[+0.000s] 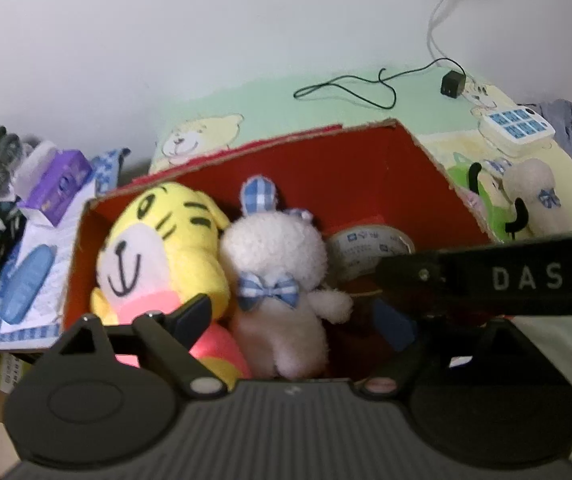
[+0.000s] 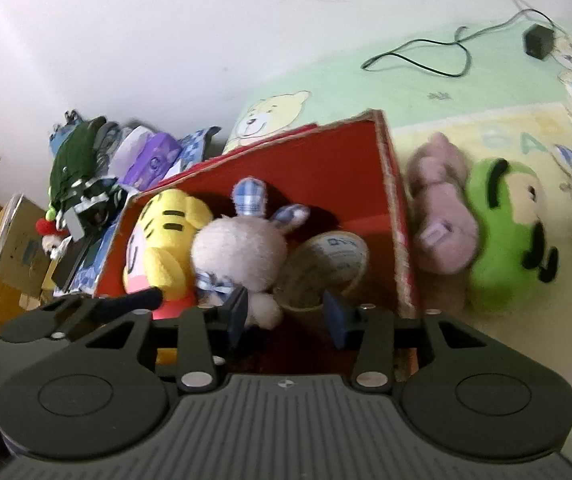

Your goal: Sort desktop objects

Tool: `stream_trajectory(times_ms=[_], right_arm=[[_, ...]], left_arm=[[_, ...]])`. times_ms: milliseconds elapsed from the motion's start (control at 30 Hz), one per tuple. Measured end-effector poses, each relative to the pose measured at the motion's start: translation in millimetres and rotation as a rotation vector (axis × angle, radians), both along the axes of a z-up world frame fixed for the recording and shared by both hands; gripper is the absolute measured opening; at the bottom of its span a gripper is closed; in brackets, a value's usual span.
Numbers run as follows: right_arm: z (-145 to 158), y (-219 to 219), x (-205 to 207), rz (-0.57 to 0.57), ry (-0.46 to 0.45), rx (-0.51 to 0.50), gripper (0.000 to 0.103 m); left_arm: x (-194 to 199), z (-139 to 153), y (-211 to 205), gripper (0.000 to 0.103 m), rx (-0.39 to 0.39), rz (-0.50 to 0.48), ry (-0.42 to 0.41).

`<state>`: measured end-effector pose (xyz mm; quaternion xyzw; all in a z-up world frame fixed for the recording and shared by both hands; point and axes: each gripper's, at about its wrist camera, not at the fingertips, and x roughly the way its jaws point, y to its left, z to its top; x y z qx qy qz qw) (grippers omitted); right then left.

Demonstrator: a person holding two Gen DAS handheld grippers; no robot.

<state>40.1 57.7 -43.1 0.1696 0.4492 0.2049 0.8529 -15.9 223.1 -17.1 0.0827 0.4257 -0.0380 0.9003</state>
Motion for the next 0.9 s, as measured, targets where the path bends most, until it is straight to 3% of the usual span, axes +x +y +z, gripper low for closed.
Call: stream_trajectory(times_ms=[500, 900], right_arm=[[5, -15, -26, -0.056, -0.024, 0.013, 0.045], [13, -25, -40, -0.067, -0.06, -0.002, 0.045]], left_arm=[[-8, 9, -5, 0.091, -0.026, -0.001, 0.024], [-13, 16, -19, 0.097, 0.008, 0.023, 0.031]])
